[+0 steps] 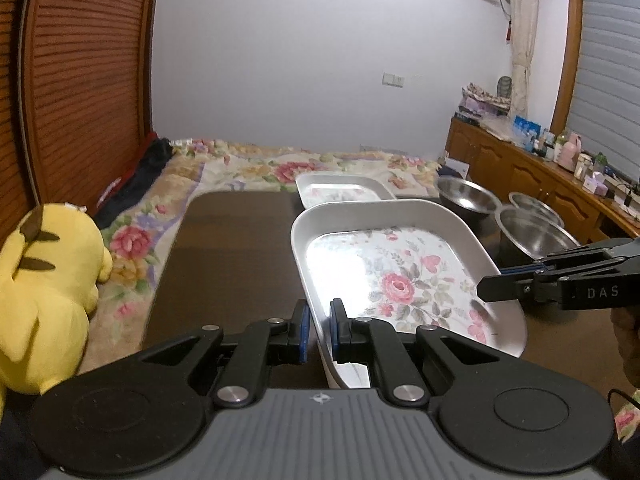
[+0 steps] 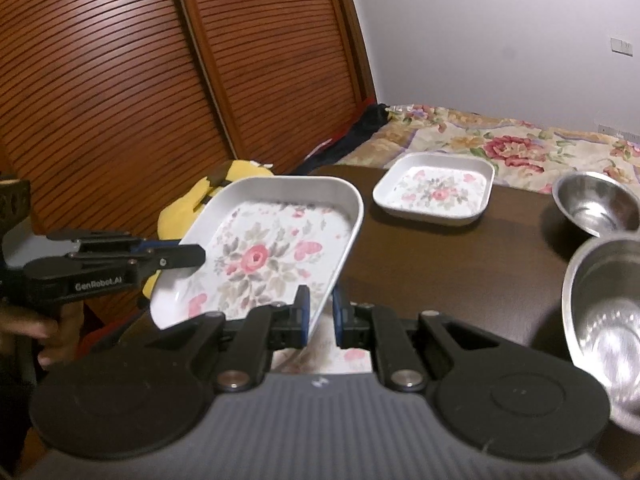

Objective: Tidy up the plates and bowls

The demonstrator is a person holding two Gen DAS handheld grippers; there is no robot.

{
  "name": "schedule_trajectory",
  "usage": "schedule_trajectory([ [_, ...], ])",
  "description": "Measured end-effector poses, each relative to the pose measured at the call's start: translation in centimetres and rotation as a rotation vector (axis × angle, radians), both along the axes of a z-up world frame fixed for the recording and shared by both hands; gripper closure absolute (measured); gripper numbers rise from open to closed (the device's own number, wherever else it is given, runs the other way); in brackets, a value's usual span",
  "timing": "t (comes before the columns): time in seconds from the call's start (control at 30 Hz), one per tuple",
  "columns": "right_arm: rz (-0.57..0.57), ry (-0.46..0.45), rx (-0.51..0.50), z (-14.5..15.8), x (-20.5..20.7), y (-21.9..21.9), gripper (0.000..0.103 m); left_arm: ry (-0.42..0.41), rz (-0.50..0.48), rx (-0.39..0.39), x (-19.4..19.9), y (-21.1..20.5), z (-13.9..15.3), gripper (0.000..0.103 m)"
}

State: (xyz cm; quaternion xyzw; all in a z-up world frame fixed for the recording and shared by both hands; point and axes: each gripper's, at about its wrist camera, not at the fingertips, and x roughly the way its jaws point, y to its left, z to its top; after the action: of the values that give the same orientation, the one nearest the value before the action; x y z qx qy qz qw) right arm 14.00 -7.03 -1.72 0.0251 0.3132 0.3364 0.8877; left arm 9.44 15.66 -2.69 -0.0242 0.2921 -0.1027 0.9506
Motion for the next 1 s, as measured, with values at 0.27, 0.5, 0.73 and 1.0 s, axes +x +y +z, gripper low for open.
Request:
schedule_trajectory([
  [0.27, -0.031, 0.036, -0.004, -2.5, -1.4, -0.7, 0.089, 0.059, -0.016, -0.004, -0.6, -1.0, -2.3, 0.091],
  [0.5, -0.076, 0.033, 0.014, -4.0, -3.0, -1.1, 0.089, 0.066, -0.013, 0.017, -0.4, -1.2, -3.0, 0.091],
  [0.73, -0.109, -0.011, 0.014, -4.2, -3.8, -0.7, 0.089, 0.074, -0.006, 0.045, 0.2, -1.5, -3.9, 0.091],
  [1.0, -0.149, -0.084, 0.003, -4.7, -4.8, 0.0, 0.088, 0.069, 0.001, 0.059, 0.3, -1.6, -4.2, 0.091],
])
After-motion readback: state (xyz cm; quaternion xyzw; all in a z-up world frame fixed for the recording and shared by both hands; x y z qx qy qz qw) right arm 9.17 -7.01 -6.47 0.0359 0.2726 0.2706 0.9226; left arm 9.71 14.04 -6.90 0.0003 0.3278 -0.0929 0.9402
